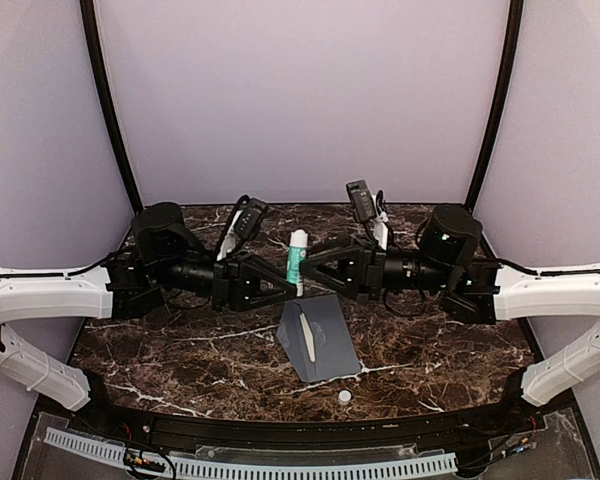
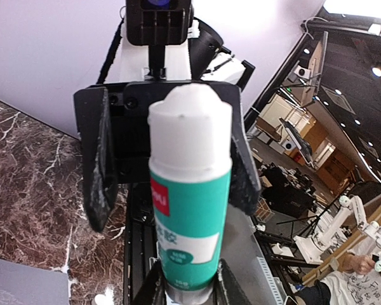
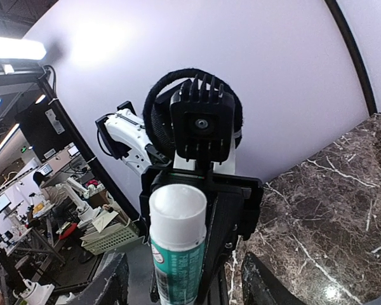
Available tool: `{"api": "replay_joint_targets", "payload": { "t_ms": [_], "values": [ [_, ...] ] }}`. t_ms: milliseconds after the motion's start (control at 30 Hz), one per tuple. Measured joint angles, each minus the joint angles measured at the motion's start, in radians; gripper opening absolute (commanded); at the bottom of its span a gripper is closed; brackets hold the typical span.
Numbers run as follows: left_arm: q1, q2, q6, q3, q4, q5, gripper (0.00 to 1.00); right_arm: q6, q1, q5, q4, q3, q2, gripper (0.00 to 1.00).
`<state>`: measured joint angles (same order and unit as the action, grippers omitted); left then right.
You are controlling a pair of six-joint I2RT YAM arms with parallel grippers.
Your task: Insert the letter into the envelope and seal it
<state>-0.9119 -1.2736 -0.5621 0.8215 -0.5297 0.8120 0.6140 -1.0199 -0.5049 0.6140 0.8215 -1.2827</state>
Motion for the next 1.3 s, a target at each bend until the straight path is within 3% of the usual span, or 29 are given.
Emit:
{"api": "replay_joint_targets", "payload": {
  "t_ms": [300,533,700,967,1167,1300],
  "values": [
    [0.000,-0.008,-0.020,0.000,-0.022,0.109,0.00,0.028,-0.002,-0.127,0.101,0.029,-0.054,0.37],
    [-0.002,-0.017,-0.021,0.000,-0.027,0.124,0.00,0.040,-0.005,-0.148,0.119,0.045,-0.072,0.11],
    [-0.003,-0.012,0.013,0.000,0.004,0.074,0.00,0.034,-0.005,-0.117,0.094,0.047,-0.070,0.02],
    [-0.013,0.032,0.111,0.014,0.203,-0.299,0.00,-0.041,-0.023,0.207,-0.203,0.139,-0.074,0.00],
    [-0.014,0.029,0.127,0.016,0.319,-0.582,0.00,-0.008,-0.080,0.559,-0.469,0.331,-0.211,0.00],
    [-0.014,0.009,0.136,0.015,0.377,-0.673,0.00,0.050,-0.106,0.691,-0.567,0.409,-0.294,0.00]
  ]
}}
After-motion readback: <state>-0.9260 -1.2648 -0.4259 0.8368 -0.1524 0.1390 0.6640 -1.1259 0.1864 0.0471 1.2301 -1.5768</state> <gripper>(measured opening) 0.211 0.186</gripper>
